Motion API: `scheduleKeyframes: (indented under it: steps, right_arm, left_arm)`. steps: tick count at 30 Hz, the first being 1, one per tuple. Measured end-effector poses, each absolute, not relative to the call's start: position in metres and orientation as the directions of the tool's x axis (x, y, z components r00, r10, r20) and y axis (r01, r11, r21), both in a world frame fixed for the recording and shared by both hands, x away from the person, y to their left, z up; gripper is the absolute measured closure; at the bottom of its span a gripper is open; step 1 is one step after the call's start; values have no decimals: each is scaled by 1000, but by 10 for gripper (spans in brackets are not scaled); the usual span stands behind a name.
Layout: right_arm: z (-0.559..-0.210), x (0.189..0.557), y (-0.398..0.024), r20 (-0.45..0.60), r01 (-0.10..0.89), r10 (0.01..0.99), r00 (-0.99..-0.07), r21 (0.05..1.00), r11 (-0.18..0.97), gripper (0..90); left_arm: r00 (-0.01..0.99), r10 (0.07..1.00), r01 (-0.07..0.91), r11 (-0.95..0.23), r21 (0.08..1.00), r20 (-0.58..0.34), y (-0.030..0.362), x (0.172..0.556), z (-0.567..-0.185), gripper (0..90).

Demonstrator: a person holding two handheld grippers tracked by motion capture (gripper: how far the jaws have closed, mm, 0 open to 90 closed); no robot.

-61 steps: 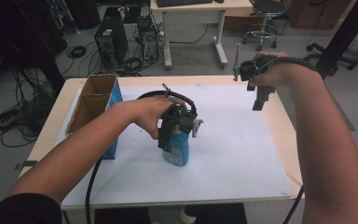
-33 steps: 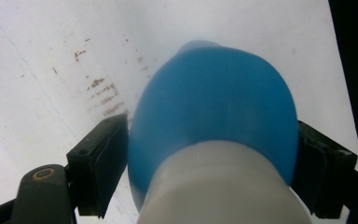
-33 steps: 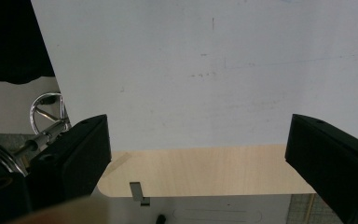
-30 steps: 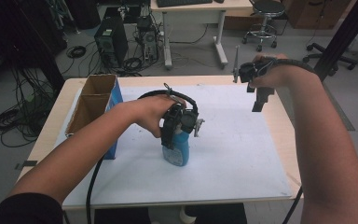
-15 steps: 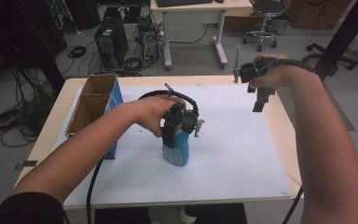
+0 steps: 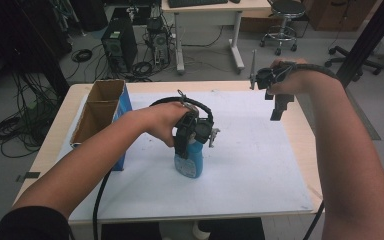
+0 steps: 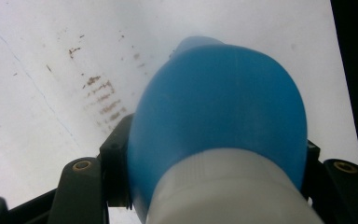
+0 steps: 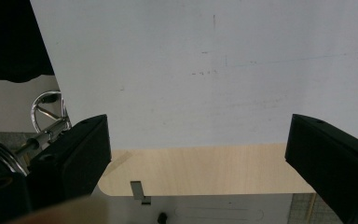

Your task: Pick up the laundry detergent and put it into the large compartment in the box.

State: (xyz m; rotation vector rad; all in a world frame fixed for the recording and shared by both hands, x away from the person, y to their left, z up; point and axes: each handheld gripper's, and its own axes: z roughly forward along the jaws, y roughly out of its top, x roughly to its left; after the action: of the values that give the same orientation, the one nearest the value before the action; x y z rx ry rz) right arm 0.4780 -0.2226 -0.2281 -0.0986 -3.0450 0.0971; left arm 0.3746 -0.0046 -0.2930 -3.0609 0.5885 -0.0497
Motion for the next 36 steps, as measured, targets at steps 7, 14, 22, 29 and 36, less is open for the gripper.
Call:
scheduleKeyframes:
  steps: [7, 14, 22, 29, 36]
  right_arm:
    - [-229, 477, -223, 94, 62, 68, -993, -68, 996, 66]
    - [-230, 477, -223, 94, 63, 69, -993, -67, 996, 67]
    - [-230, 478, -223, 91, 58, 63, -994, -49, 997, 67]
    - [-231, 476, -224, 91, 60, 64, -994, -47, 997, 67]
    - [-231, 475, -227, 88, 65, 68, -994, -39, 997, 68]
  left_arm:
    - [929, -369, -367, -929, -49, 18, -5, 374, -291, 376]
    - [934, -356, -355, -934, -45, 11, -2, 368, -280, 377]
    - [950, -307, -307, -952, -16, 48, 14, 361, -229, 376]
    - [976, -210, -208, -977, -38, 61, 22, 359, -199, 376]
    - [997, -10, -10, -1000, 1, 80, 28, 362, -189, 375]
